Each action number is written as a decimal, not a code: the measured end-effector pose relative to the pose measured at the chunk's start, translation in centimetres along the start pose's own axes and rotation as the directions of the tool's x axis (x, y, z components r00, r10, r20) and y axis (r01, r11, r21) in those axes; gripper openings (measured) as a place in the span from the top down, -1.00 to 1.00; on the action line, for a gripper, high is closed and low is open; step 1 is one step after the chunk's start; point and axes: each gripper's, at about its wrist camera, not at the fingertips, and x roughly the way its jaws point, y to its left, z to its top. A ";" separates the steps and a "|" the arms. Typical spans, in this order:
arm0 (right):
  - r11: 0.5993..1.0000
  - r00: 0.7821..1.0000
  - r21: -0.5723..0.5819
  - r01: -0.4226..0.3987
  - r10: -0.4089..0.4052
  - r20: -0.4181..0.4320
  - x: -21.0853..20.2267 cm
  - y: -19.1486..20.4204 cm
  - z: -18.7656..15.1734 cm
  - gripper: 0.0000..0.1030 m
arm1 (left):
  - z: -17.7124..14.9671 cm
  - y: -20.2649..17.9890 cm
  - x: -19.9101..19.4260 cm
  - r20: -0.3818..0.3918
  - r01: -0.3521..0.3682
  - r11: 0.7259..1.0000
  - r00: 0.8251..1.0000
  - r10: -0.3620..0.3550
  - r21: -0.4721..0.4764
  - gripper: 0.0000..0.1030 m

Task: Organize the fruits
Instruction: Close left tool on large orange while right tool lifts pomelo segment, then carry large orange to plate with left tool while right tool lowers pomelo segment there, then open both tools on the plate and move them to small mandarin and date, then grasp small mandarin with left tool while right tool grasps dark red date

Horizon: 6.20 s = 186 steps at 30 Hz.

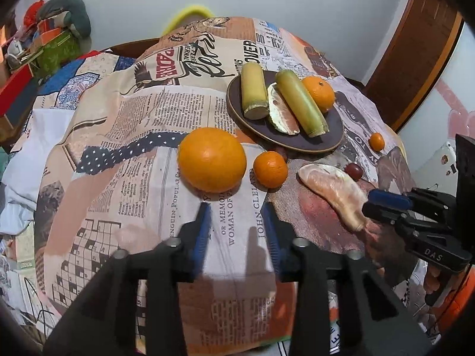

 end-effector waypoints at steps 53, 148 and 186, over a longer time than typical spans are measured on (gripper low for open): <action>1.000 0.990 -0.027 0.008 -0.004 0.144 -0.1 -0.1 4.1 0.60 | 4.9 1.0 2.5 0.060 -0.023 0.999 0.998 0.025 -0.038 -0.23; 0.992 0.988 0.082 0.093 -0.102 0.112 -1.7 -3.7 1.8 0.11 | 2.8 -1.9 2.2 0.025 -0.035 0.999 0.999 0.034 0.038 -0.30; 0.999 0.994 0.026 0.048 -0.050 0.098 0.3 -3.3 3.1 0.67 | 4.9 -3.3 3.0 0.080 0.031 0.999 0.996 -0.034 0.041 0.28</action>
